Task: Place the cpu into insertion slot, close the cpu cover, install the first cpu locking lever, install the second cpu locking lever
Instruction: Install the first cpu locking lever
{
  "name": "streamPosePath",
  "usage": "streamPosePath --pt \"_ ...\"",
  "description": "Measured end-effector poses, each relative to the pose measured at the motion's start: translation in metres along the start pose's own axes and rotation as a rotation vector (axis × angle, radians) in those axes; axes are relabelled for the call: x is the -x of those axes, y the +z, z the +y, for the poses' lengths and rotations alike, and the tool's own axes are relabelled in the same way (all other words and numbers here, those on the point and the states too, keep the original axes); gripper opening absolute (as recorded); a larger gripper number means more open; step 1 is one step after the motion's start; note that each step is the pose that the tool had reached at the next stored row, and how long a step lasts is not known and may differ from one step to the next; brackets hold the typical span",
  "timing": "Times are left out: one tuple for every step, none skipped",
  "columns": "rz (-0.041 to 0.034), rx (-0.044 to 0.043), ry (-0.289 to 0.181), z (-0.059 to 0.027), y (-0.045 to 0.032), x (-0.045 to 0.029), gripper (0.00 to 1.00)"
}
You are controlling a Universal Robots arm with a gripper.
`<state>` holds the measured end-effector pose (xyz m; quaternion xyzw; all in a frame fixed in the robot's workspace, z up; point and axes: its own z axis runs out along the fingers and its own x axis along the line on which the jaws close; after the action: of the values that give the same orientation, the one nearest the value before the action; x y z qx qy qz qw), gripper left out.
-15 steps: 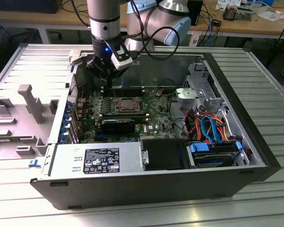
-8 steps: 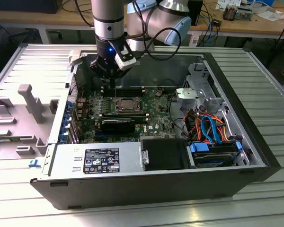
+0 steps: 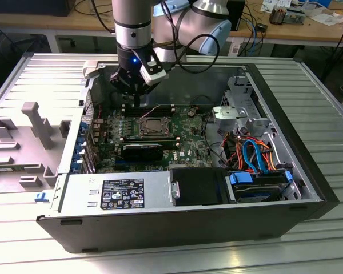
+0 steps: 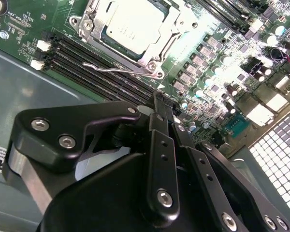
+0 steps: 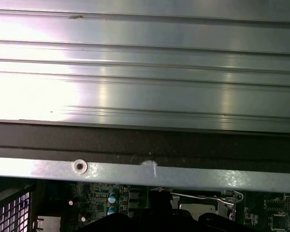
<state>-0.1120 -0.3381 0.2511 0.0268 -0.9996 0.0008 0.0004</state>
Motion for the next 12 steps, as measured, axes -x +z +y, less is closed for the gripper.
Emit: streamPosePath --pt "0.0001 -0.0001 0.0 0.0 0.0002 0.0 0.11" --pt "0.0001 -0.0001 0.0 0.0 0.0004 0.0 0.11" --pt "0.0 0.0 0.0 0.0 0.0007 0.0 0.11" --pt "0.0001 -0.0001 0.0 0.0 0.001 0.0 0.11" --pt "0.0001 -0.0001 0.0 0.0 0.0012 0.0 0.11" --pt "0.0001 -0.0001 0.0 0.0 0.0016 0.0 0.11" --pt "0.0 0.0 0.0 0.0 0.0021 0.0 0.11" --pt "0.0 -0.0001 0.0 0.0 0.0025 0.0 0.11" --pt "0.0001 -0.0001 0.0 0.0 0.0032 0.0 0.11" --pt "0.0001 -0.0001 0.0 0.0 0.0037 0.0 0.11" --pt "0.0001 -0.0001 0.0 0.0 0.0045 0.0 0.11" --pt "0.0001 -0.0001 0.0 0.0 0.0052 0.0 0.11"
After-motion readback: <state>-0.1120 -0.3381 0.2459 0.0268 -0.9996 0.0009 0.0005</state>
